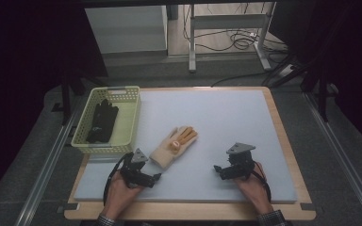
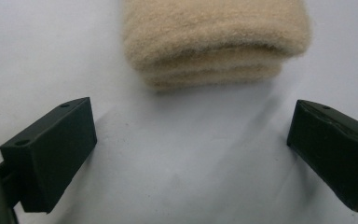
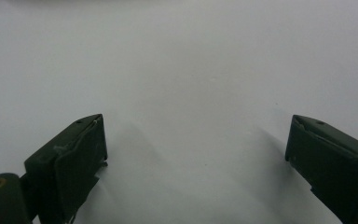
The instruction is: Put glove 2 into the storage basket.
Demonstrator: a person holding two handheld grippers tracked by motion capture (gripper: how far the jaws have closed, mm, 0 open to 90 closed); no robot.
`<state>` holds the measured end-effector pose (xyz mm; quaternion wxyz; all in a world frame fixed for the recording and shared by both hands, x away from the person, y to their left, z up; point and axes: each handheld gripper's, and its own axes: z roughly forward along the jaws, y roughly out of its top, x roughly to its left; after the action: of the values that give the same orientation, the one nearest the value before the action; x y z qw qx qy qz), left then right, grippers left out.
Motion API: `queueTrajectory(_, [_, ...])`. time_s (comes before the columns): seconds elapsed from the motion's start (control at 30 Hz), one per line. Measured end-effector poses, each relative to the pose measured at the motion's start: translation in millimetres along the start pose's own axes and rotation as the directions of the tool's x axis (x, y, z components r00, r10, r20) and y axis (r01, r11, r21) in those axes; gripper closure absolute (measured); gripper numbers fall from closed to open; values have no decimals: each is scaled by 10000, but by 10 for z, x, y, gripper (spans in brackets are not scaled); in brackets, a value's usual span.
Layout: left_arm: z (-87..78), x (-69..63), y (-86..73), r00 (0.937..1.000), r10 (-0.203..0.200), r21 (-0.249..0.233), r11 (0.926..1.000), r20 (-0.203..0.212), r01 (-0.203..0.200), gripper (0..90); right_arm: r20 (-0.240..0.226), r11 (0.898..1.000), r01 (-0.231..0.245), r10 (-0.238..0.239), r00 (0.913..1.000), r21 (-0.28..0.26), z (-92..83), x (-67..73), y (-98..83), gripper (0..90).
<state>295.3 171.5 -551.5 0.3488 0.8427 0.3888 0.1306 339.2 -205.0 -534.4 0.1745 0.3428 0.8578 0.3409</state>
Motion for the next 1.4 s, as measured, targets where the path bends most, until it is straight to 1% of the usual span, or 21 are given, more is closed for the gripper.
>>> queueTrajectory(0.03, [0, 0, 0, 10000, 0, 0, 10000, -1, 0, 13, -91, 9999, -129, 130, 9999, 43, 7, -15, 0, 46])
queueTrajectory(0.07, [-1, 0, 0, 10000, -4, -1, 10000, 2, 4, 13, -108, 9999, -146, 146, 9998, 44, 8, -19, 0, 46])
queueTrajectory(0.33, [-7, 9, 3, 10000, 33, -14, 10000, 83, -33, 12, -82, 9999, -118, 119, 9999, 29, 8, -15, -3, 46])
queueTrajectory(0.43, [-11, 19, 13, 9998, -113, -26, 9999, 189, 114, 5, -76, 9999, -117, 117, 9999, 23, 8, -15, -4, 47])
queueTrajectory(0.5, [-29, 24, 28, 9992, -250, -106, 9996, 301, 253, 0, -76, 9999, -115, 115, 9999, 19, 7, -14, -5, 47])
queueTrajectory(0.6, [-74, 22, 77, 9986, -226, -411, 9989, 469, 245, 0, -74, 9999, -116, 116, 9999, 15, 7, -14, -5, 47])
queueTrajectory(0.63, [-80, 19, 92, 9984, -233, -437, 9987, 519, 255, 0, -74, 9999, -114, 114, 9999, 17, 7, -14, -5, 47])
queueTrajectory(0.77, [-89, -9, 199, 9983, -77, -430, 9990, 582, 102, 0, -72, 9999, -116, 116, 9999, 17, 7, -14, -5, 47])
queueTrajectory(0.87, [-97, -36, 329, 9980, -25, -476, 9989, 634, 55, 0, -74, 9999, -127, 127, 9999, 23, 7, -14, -5, 47])
queueTrajectory(0.97, [-83, -42, 462, 9986, -14, -423, 9991, 530, 36, 0, -73, 9999, -119, 119, 9999, 18, 7, -14, -6, 47])
queueTrajectory(1.1, [-54, -25, 623, 9990, 122, -314, 9994, 423, -109, 0, -73, 9999, -125, 125, 9999, 19, 7, -14, -6, 47])
queueTrajectory(1.23, [29, -3, 766, 9989, 150, -174, 9997, 447, -143, 0, -75, 9999, -129, 129, 9999, 22, 7, -14, -6, 47])
queueTrajectory(1.4, [214, 2, 862, 9984, 149, 89, 9998, 552, -155, 0, -77, 9999, -124, 124, 9999, 20, 7, -15, -6, 47])
